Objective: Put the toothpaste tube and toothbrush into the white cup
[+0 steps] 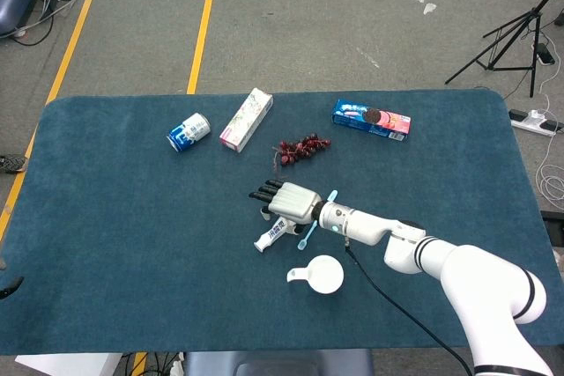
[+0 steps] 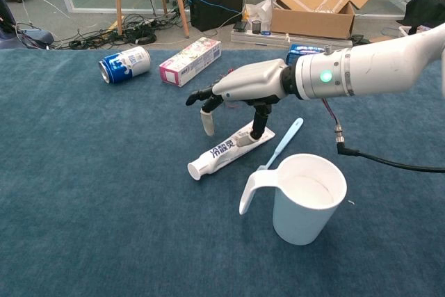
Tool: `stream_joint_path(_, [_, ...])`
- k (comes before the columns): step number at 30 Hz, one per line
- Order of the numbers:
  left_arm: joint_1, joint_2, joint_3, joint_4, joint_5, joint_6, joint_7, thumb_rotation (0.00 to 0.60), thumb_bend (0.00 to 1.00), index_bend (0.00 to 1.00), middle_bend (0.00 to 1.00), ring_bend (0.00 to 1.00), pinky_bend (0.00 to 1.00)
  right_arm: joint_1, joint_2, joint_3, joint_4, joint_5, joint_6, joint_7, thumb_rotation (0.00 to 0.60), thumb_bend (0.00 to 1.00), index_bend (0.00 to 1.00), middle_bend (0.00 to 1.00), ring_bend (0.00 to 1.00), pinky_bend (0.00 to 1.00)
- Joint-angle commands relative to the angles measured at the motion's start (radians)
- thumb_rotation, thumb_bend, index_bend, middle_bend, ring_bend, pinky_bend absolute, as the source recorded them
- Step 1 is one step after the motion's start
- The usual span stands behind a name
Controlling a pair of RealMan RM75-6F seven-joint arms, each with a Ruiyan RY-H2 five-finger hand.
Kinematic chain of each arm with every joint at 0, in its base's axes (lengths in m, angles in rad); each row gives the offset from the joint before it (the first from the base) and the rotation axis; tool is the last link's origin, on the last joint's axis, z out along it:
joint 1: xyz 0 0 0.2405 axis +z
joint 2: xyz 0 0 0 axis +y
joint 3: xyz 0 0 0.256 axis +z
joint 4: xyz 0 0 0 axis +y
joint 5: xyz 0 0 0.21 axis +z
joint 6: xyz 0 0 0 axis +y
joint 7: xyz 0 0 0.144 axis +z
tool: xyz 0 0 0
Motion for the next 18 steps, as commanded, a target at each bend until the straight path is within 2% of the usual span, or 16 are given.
stream_joint_path(1, [0.0,0.0,0.001,-0.001,0.002,0.002,0.001,0.6,0.1,0.59,0.42,0.31,0.32,-0.003,-0.01,0.001,-0.001,0.001,-0.009,-0.007,0.6,0.2,0.37,0.0,0.0,0.07])
stream_joint_path(18, [0.003,0.001,-0.001,0.0,0.004,0.008,-0.009,0.6,0.1,0.59,0.42,0.31,0.32,0.002,-0.081,-0.008,0.064,-0.021,-0.034,0.023,0.6,0.21,0.37,0.0,0.0,0.07])
